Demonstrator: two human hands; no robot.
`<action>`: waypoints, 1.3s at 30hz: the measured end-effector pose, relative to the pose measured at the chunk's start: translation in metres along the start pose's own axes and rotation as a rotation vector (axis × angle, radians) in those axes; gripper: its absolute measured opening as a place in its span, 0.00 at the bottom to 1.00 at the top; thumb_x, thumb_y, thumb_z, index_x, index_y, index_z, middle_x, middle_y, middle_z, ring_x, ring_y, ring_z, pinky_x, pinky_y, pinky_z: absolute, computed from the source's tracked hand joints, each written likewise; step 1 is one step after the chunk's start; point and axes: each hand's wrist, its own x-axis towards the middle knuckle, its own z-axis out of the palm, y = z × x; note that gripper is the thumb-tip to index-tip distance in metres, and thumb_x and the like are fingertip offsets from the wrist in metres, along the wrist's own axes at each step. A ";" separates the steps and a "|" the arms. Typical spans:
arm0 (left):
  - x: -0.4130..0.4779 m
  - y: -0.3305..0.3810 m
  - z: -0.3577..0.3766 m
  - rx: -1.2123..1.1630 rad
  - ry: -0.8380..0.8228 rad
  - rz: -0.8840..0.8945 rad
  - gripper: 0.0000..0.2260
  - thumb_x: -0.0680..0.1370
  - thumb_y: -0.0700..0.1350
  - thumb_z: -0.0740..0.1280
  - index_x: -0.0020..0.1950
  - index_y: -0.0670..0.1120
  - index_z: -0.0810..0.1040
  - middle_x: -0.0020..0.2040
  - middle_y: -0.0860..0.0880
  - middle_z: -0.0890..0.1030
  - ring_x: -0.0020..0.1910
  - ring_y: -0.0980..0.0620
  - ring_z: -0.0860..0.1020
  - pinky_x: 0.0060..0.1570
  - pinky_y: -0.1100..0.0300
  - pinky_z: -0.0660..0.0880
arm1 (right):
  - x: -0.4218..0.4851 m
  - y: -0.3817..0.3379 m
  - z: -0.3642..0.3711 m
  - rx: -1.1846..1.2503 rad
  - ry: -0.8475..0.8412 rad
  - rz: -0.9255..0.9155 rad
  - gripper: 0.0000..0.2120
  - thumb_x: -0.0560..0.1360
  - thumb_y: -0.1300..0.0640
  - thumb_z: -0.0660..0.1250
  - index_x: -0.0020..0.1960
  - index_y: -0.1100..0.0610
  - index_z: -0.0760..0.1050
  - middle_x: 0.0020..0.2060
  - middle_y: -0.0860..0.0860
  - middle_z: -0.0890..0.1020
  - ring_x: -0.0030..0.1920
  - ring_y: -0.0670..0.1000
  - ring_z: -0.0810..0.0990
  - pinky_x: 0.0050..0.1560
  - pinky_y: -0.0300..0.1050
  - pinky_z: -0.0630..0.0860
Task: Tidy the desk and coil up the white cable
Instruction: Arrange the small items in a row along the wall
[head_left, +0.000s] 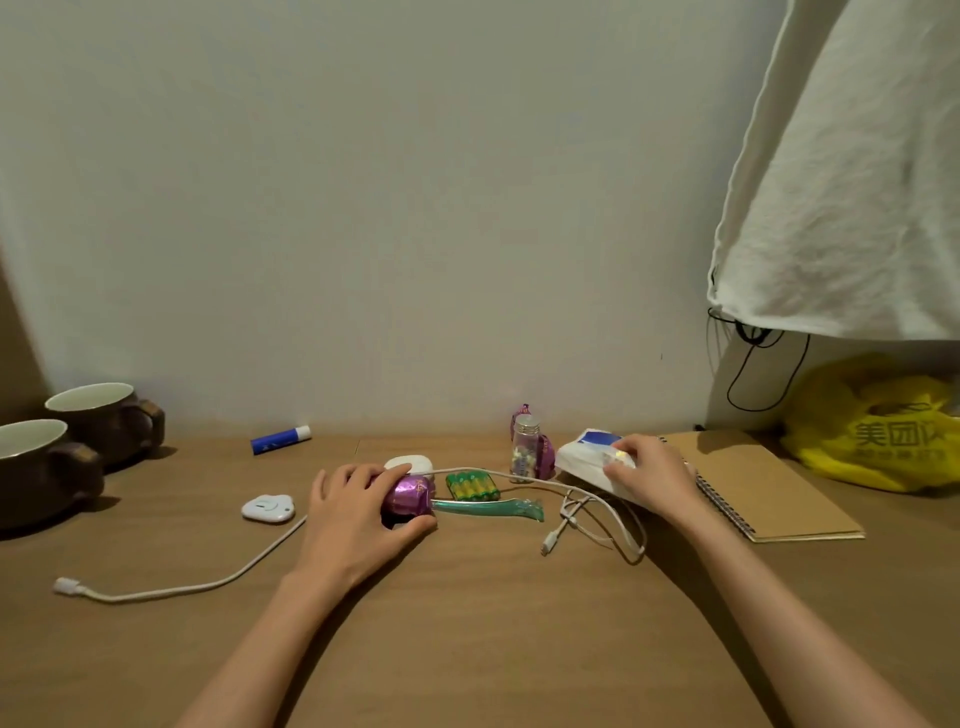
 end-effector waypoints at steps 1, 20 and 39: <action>0.000 -0.001 0.000 -0.009 0.000 0.007 0.37 0.64 0.75 0.52 0.67 0.58 0.70 0.60 0.54 0.76 0.62 0.50 0.70 0.69 0.46 0.59 | -0.001 -0.003 -0.003 0.012 0.044 -0.026 0.10 0.74 0.51 0.67 0.55 0.49 0.77 0.52 0.48 0.81 0.55 0.52 0.76 0.58 0.55 0.69; 0.001 -0.026 -0.012 -0.145 -0.062 0.018 0.23 0.71 0.64 0.65 0.65 0.61 0.71 0.58 0.58 0.76 0.58 0.54 0.71 0.63 0.55 0.64 | -0.001 -0.193 0.014 0.216 -0.104 -0.590 0.11 0.75 0.57 0.68 0.56 0.57 0.79 0.52 0.53 0.81 0.53 0.50 0.77 0.54 0.44 0.71; 0.008 -0.031 -0.018 -0.287 -0.172 0.014 0.29 0.63 0.73 0.63 0.59 0.60 0.71 0.55 0.61 0.78 0.52 0.58 0.75 0.49 0.58 0.76 | 0.010 -0.168 0.088 0.168 -0.043 -0.410 0.09 0.77 0.58 0.65 0.55 0.51 0.78 0.56 0.49 0.79 0.57 0.48 0.74 0.52 0.41 0.72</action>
